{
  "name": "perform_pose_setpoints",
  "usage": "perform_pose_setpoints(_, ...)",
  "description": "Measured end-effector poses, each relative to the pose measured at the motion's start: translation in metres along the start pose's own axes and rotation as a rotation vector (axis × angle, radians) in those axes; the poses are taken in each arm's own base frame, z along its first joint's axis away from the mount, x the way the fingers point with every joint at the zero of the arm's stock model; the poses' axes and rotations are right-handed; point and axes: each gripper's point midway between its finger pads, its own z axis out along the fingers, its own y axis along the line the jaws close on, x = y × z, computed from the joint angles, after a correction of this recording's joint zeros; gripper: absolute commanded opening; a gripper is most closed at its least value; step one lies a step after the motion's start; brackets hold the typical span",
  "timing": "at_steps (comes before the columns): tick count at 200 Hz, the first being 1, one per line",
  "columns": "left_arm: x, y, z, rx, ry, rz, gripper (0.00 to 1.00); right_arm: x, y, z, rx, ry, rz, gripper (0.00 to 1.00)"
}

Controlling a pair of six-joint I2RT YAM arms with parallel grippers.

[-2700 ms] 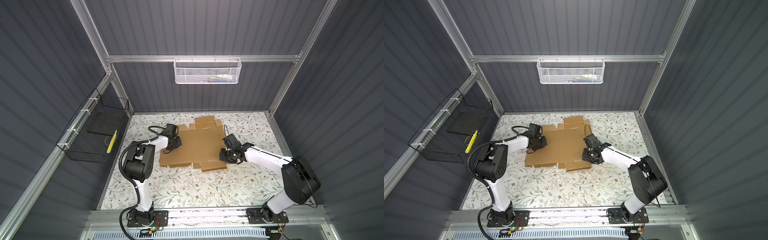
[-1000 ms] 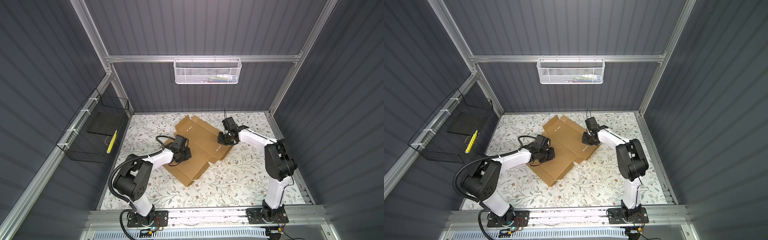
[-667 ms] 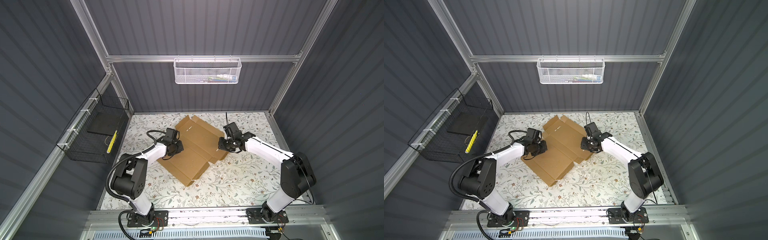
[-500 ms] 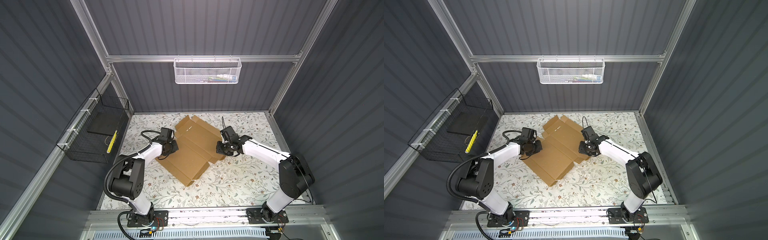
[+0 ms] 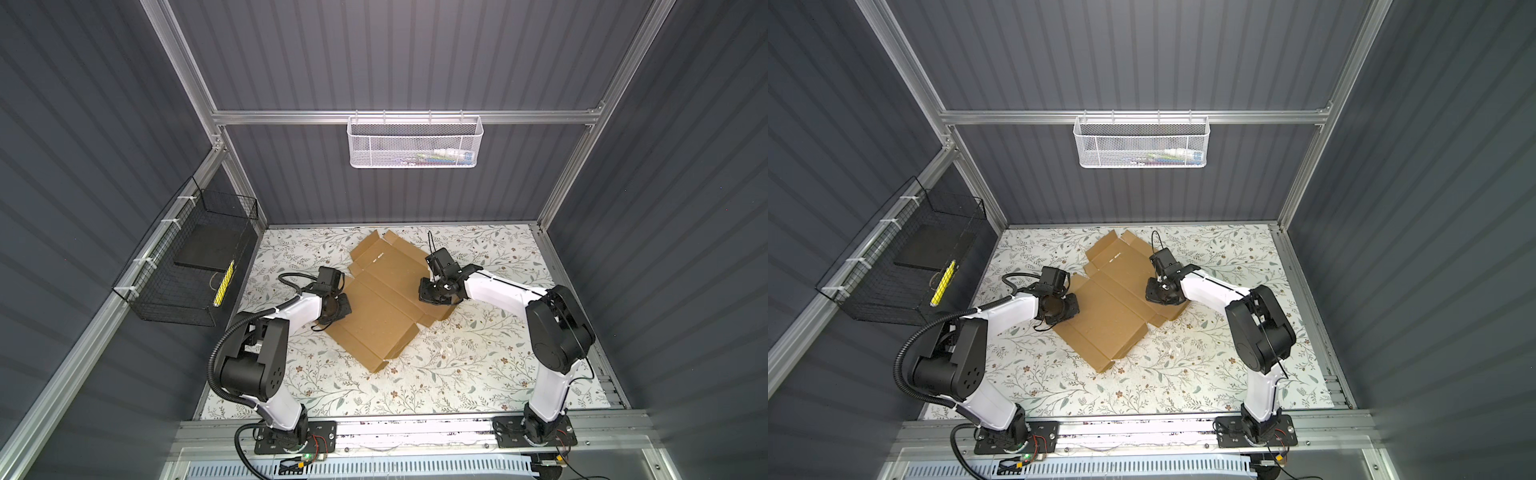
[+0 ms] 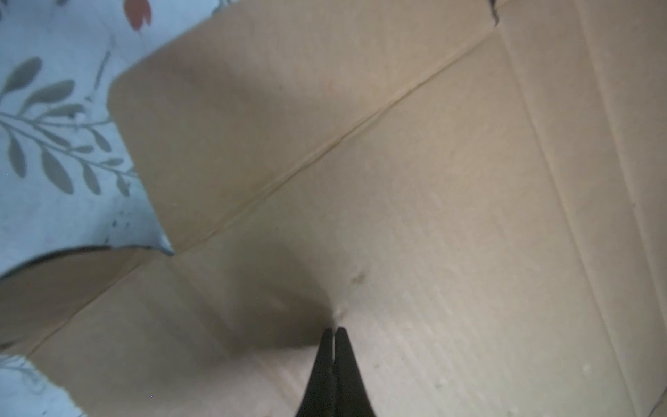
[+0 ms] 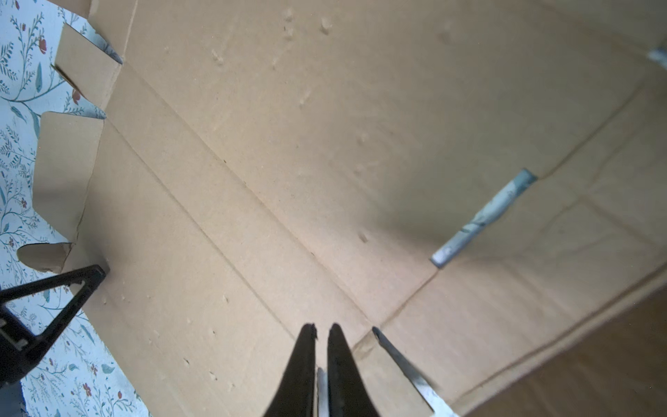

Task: Fold the paper box

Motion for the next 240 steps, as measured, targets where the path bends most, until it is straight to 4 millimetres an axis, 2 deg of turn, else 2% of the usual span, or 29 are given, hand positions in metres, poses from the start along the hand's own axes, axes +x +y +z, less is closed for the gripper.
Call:
perform_pose_setpoints(51, 0.006, 0.002, -0.002, 0.018, -0.016, -0.024, 0.00, 0.004, -0.002, 0.026, -0.001, 0.042, 0.005, 0.13)
perform_pose_setpoints(123, 0.031, 0.003, -0.008, 0.074, 0.000, -0.069, 0.00, 0.002, -0.003, 0.044, -0.004, 0.067, 0.015, 0.13)
perform_pose_setpoints(142, 0.041, -0.006, -0.010, 0.087, 0.010, -0.058, 0.00, -0.001, -0.006, 0.046, 0.001, 0.067, 0.022, 0.13)
perform_pose_setpoints(187, 0.075, -0.044, -0.012, 0.148, 0.055, 0.016, 0.00, -0.009, -0.008, 0.049, 0.002, 0.061, 0.024, 0.14)
perform_pose_setpoints(240, 0.089, -0.055, -0.014, 0.186, 0.071, 0.007, 0.00, -0.017, -0.006, 0.055, -0.002, 0.067, 0.019, 0.14)
